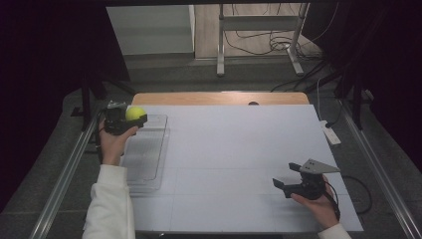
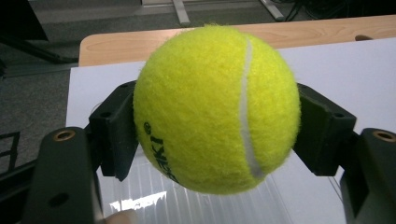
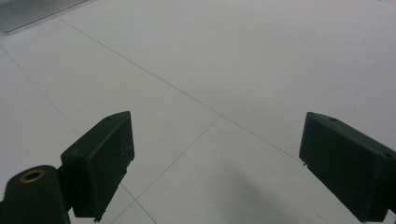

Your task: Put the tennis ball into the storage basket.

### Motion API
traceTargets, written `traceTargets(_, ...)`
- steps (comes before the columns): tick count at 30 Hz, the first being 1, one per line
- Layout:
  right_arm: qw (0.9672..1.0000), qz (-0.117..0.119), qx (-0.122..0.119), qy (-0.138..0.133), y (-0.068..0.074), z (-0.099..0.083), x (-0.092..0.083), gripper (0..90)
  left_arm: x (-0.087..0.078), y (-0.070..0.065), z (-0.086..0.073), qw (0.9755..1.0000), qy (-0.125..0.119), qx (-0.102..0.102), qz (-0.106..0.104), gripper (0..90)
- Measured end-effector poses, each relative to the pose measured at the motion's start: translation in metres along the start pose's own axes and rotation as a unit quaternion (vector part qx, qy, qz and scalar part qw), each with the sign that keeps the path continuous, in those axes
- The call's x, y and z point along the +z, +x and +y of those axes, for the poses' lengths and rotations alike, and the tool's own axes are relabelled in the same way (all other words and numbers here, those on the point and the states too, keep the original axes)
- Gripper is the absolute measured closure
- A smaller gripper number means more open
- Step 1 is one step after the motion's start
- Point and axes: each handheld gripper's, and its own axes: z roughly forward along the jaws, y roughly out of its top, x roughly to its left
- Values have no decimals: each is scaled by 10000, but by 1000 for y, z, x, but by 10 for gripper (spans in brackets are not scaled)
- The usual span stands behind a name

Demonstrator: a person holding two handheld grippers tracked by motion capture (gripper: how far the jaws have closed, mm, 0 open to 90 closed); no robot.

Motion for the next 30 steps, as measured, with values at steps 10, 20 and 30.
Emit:
traceTargets(10,10000,-18,15,-11,0,0,-1,104,4,3,-3,9999,108,-48,-6,268)
traceTargets(20,10000,-21,5,10,0,0,0,104,6,6,-4,9998,179,-54,54,268)
traceTargets(30,10000,-6,2,15,0,0,1,104,12,10,-7,9993,342,-71,123,268)
